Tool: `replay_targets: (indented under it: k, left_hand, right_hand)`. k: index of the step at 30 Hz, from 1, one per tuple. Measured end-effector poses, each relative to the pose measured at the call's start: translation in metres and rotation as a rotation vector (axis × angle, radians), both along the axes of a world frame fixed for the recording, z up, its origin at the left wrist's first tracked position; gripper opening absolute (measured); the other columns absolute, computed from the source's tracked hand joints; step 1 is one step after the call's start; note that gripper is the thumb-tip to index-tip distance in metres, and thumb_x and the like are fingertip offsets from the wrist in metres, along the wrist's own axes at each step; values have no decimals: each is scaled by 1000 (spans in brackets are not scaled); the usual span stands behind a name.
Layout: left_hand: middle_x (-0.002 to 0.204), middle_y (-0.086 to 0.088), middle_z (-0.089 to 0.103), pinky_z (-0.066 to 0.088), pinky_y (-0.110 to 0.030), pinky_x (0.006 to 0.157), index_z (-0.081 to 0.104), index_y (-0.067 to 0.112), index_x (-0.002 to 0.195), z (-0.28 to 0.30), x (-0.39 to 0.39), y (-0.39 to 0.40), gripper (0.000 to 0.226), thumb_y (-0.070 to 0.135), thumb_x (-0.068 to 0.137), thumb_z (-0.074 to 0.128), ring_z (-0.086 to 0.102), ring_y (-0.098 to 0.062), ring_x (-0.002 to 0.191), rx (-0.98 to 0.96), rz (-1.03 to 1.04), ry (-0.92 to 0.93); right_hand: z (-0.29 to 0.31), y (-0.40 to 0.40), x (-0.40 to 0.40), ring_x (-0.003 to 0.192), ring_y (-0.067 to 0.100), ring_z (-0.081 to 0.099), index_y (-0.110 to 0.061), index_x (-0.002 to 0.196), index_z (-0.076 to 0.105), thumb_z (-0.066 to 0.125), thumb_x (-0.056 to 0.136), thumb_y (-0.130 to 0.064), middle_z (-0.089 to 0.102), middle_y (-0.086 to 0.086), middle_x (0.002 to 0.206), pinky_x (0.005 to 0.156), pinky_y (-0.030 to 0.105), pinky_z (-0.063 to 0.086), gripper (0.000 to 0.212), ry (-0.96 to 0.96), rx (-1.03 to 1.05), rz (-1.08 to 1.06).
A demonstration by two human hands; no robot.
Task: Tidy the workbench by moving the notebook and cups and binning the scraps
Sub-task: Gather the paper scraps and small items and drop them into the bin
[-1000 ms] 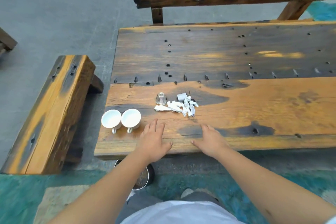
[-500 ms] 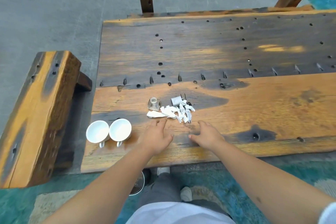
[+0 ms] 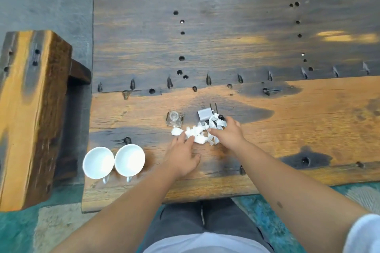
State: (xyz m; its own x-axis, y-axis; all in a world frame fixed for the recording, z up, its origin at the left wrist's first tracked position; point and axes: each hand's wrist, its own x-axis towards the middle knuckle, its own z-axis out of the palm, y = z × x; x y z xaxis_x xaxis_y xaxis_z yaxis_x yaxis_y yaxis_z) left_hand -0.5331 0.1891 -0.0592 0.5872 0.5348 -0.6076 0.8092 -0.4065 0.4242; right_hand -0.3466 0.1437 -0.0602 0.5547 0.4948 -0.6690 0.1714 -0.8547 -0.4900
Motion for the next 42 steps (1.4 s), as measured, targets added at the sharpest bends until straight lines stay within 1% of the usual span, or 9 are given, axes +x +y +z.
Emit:
replay_targets:
  k: [4,12,17,19,22,29,35,39,42]
  left_hand:
    - [155,-12,32,27,-40,117,33,13,150,-1,9,-5,69,38,90,55,27,-27,142,-104,108,-132]
    - [134,-4,55,45,-25,94,43,12,146,-3,37,1,59,21,90,63,58,-8,102,-313,598,-276]
    - [93,17,63,41,-4,53,43,18,144,-7,51,-3,57,13,91,63,57,12,57,-479,738,-334]
    - [98,24,58,41,0,62,45,17,143,-5,58,-5,55,11,91,61,59,15,72,-507,743,-358]
    - [110,6,69,52,-21,79,54,17,134,0,64,-6,49,1,87,55,67,-12,88,-565,734,-408]
    - [78,0,69,41,-22,55,60,23,103,-1,60,-9,51,-12,76,36,59,-14,68,-700,597,-354]
    - [112,0,69,40,-28,55,36,23,133,1,53,-6,66,-17,80,37,58,-21,78,-803,706,-371]
    - [125,-15,66,47,-44,85,40,8,138,1,52,-8,65,-22,81,39,61,-27,99,-849,692,-386]
    - [113,-8,69,49,-31,84,44,8,137,2,50,-8,62,-20,82,43,64,-20,92,-878,687,-371]
  right_hand:
    - [-9,7,0,116,26,49,-19,136,44,77,74,-48,35,5,129,99,38,44,76,-86,-57,119]
    - [-16,23,-8,113,31,54,-15,119,53,68,85,-40,55,9,124,80,39,48,44,-309,-143,193]
    - [-12,20,-11,100,34,63,-14,101,59,56,90,-27,67,12,107,67,33,41,17,-336,-204,224]
    - [-10,18,-11,96,33,63,-17,90,58,56,85,-23,68,11,103,66,32,42,8,-280,-235,195]
    - [-6,14,-13,93,33,64,-16,91,65,56,81,-23,69,9,97,66,30,43,15,-160,-200,95]
    - [-2,-1,-25,71,22,60,-16,85,56,58,82,-34,62,3,84,52,28,36,19,62,23,-158]
    - [-10,0,-27,86,26,58,-8,109,61,58,91,-24,66,12,107,63,30,37,25,18,-55,-76]
    - [-11,3,-28,101,31,60,-7,118,58,55,92,-21,60,14,121,69,29,39,29,-14,-109,-50]
    - [-10,0,-28,103,32,59,-9,125,52,50,95,-19,59,15,122,71,30,40,32,-19,-125,-12]
